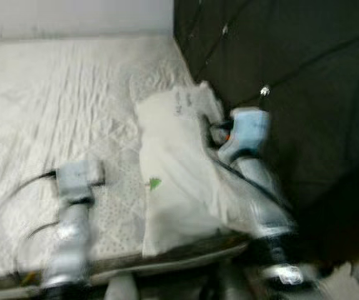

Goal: Clean up the room

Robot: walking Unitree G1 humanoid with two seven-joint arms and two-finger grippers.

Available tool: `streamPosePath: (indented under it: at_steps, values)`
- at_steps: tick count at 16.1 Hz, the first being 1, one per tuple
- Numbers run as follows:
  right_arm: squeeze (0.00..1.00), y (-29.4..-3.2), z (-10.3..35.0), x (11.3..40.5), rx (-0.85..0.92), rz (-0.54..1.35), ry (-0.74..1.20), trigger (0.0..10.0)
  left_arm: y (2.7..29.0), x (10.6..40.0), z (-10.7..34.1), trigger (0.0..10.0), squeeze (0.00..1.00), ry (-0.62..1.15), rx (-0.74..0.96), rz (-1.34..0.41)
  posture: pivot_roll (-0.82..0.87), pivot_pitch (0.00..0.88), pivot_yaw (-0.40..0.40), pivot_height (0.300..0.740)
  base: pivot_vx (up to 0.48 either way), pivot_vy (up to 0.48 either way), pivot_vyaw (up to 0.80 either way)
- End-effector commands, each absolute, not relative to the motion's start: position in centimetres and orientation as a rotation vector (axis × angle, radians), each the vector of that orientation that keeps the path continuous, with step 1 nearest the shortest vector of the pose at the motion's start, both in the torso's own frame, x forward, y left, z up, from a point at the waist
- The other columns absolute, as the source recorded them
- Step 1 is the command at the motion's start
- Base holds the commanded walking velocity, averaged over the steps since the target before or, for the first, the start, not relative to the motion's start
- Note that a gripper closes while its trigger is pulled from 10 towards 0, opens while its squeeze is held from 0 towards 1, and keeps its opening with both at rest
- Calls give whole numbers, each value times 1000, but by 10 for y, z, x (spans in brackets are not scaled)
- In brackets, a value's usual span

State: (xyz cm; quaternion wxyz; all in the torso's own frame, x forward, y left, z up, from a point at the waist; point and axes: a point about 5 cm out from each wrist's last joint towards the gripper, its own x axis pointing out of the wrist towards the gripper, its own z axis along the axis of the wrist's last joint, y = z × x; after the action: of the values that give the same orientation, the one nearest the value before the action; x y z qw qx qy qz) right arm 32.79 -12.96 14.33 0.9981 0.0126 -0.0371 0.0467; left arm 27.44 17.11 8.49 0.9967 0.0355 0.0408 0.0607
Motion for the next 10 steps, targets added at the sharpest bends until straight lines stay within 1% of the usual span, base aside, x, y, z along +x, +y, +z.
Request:
streamPosePath:
  at_steps: [1,3,8,10]
  values:
    - [0,-116,143,328,40,120,-67,10000,182,271,83,10000,0,93,108,141,86,0,-20,678,0,0,0]
    - [0,-113,146,326,55,155,-99,10000,181,272,83,10000,0,92,108,133,89,0,-22,678,0,0,0]
    - [0,-114,150,328,36,163,-118,10000,180,273,82,10000,0,92,101,124,87,0,-23,732,0,0,0]
    - [0,-114,149,328,38,167,-117,10000,180,273,82,10000,0,93,100,122,87,0,-23,740,0,0,0]
